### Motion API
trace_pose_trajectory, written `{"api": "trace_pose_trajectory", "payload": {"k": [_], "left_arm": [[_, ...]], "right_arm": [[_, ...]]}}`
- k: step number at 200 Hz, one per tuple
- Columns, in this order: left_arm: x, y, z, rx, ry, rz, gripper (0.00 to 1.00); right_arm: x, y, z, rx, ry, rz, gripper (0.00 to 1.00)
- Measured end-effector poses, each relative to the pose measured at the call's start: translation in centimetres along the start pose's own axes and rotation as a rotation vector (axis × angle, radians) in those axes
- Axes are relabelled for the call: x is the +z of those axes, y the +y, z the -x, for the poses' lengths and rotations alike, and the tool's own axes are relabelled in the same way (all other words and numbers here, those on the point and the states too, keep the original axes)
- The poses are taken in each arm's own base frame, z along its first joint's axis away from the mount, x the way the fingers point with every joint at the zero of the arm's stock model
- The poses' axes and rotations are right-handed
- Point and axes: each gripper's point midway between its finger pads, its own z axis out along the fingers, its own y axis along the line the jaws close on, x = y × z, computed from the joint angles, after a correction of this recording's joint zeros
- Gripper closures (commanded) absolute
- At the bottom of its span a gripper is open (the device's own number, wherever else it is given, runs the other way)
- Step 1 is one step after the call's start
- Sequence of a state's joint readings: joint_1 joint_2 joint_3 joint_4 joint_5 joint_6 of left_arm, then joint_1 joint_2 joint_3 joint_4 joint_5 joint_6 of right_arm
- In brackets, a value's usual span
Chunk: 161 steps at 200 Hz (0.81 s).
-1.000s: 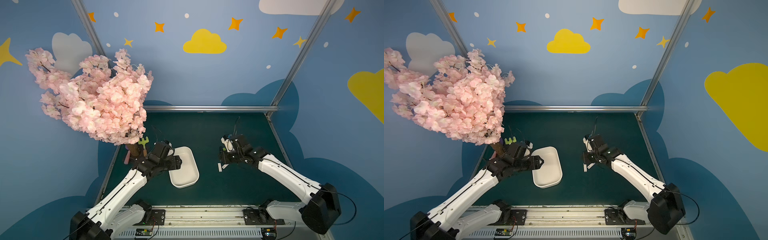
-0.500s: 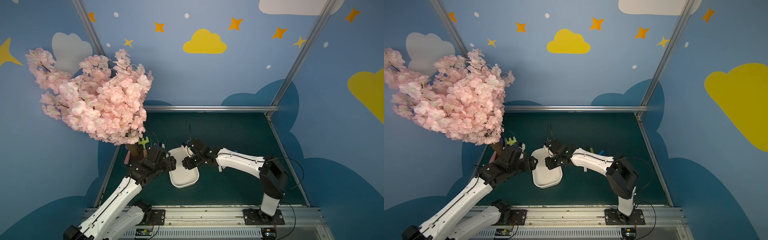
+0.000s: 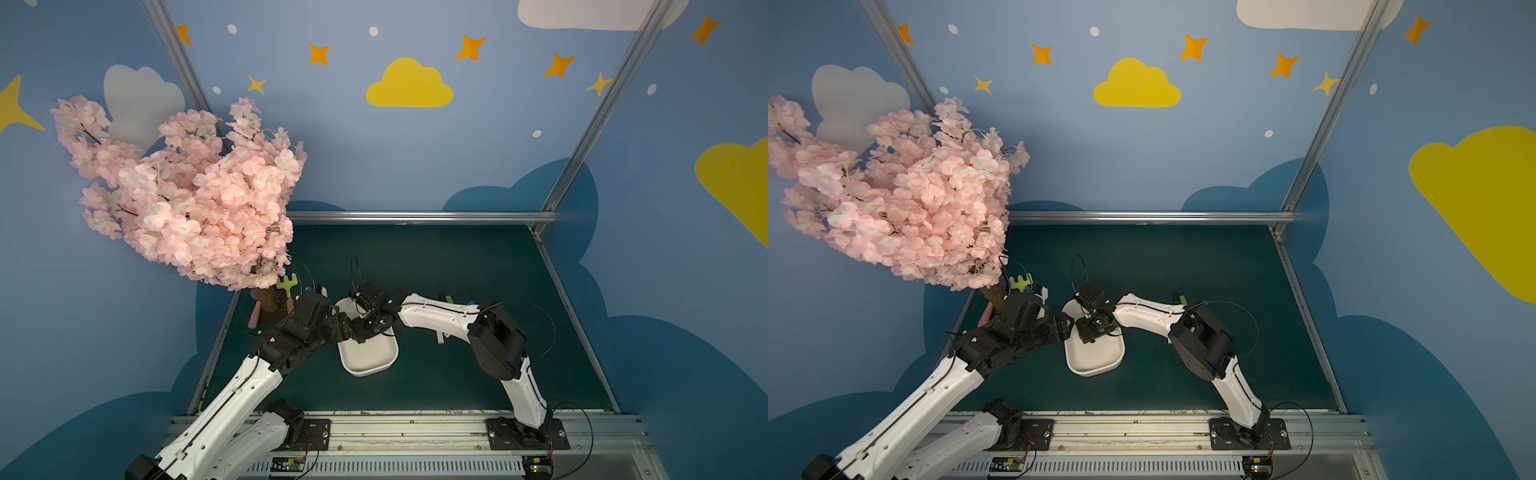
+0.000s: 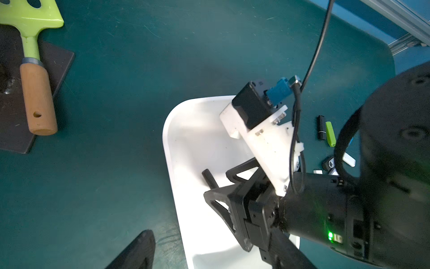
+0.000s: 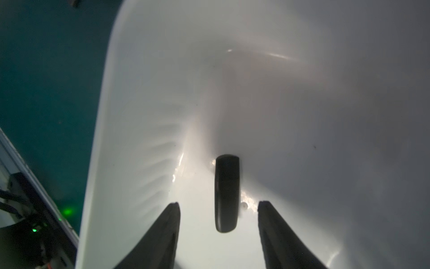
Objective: Put the usb flash drive into the storage box
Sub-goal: Place the USB flash in the storage box, then pick up the USB flash from the center of the board.
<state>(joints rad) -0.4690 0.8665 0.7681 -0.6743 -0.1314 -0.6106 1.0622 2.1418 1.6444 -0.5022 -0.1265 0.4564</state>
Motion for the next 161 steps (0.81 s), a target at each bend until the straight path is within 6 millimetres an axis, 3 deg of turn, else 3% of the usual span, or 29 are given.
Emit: {"api": "trace_pose_trajectory", "payload": {"k": [25,45,59,77,96,115,130,161], "left_arm": [[-0.1,-0.1,0.0,0.000,-0.002,-0.005,0.22],[-0.1,-0.4,-0.2,0.002,0.011,-0.023,0.24],[-0.1,-0.7,-0.4,0.004,0.021,-0.039,0.24],[-0.2,-1.2,-0.6,0.012,0.039,-0.057,0.26],[-0.3,-2.8,-0.6,0.043,0.072,-0.076,0.28],[-0.2,-6.1,-0.4,0.119,0.106,-0.104,0.29],[0.2,-9.2,-0.6,0.183,0.128,-0.124,0.31],[2.4,-15.3,-2.4,0.301,0.196,-0.129,0.34]], "right_arm": [[-0.6,0.0,0.3,-0.011,-0.012,-0.010,0.43],[-2.7,-0.6,0.5,-0.014,-0.036,-0.016,0.43],[-6.0,-1.6,0.9,-0.005,-0.075,-0.030,0.44],[-12.3,-4.1,2.6,0.033,-0.190,-0.059,0.43],[-19.9,-9.0,3.9,0.122,-0.362,-0.124,0.43],[-25.3,-15.7,2.3,0.250,-0.486,-0.246,0.43],[-26.5,-20.5,-0.6,0.361,-0.504,-0.338,0.45],[-24.9,-28.6,-8.6,0.602,-0.423,-0.456,0.48]]}}
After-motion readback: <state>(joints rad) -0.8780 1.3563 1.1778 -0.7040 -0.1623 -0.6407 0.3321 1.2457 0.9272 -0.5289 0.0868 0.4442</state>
